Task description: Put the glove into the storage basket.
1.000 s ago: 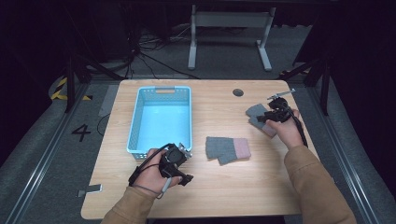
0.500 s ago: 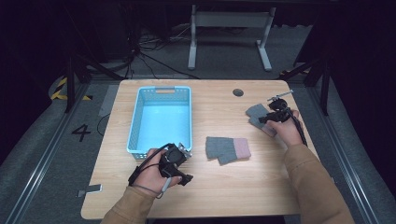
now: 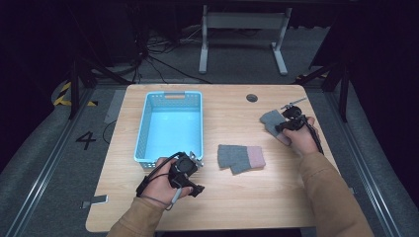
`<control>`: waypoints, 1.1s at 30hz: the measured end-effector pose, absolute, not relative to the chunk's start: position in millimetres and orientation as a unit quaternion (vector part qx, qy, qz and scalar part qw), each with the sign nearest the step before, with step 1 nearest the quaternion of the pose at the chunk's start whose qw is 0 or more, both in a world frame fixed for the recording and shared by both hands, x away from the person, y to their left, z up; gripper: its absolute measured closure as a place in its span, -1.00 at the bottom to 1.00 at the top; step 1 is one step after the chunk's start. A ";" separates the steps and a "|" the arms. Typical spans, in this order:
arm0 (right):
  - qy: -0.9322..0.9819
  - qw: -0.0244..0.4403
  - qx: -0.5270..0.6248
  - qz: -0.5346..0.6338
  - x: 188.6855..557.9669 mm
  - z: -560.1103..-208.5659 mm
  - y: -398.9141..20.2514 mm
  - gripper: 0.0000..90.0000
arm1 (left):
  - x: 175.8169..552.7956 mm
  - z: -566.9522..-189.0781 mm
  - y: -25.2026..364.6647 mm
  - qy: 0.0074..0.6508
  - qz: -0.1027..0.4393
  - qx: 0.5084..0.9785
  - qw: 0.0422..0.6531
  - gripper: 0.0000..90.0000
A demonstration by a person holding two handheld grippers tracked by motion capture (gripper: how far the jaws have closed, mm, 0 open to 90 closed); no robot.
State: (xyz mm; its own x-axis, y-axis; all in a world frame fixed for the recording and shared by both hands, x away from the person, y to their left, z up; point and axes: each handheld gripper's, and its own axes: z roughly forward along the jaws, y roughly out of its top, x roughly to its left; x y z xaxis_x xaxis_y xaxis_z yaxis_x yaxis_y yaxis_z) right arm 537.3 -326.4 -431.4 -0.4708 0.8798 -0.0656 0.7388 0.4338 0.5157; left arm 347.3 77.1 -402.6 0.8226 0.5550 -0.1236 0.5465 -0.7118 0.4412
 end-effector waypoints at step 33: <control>0.847 0.171 0.431 0.259 500.5 -372.0 -310.4 0.88 | 348.4 -400.3 73.9 0.291 0.008 0.926 0.240 -0.25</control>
State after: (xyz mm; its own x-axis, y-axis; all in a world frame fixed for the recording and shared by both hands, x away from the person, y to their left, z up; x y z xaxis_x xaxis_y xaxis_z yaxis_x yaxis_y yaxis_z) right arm 500.5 -310.4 -372.0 -0.5700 0.8190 -0.0659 0.6418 0.4939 0.5866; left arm 348.4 73.9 -400.3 0.8301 0.5437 -0.1241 0.5356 -0.7153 0.4489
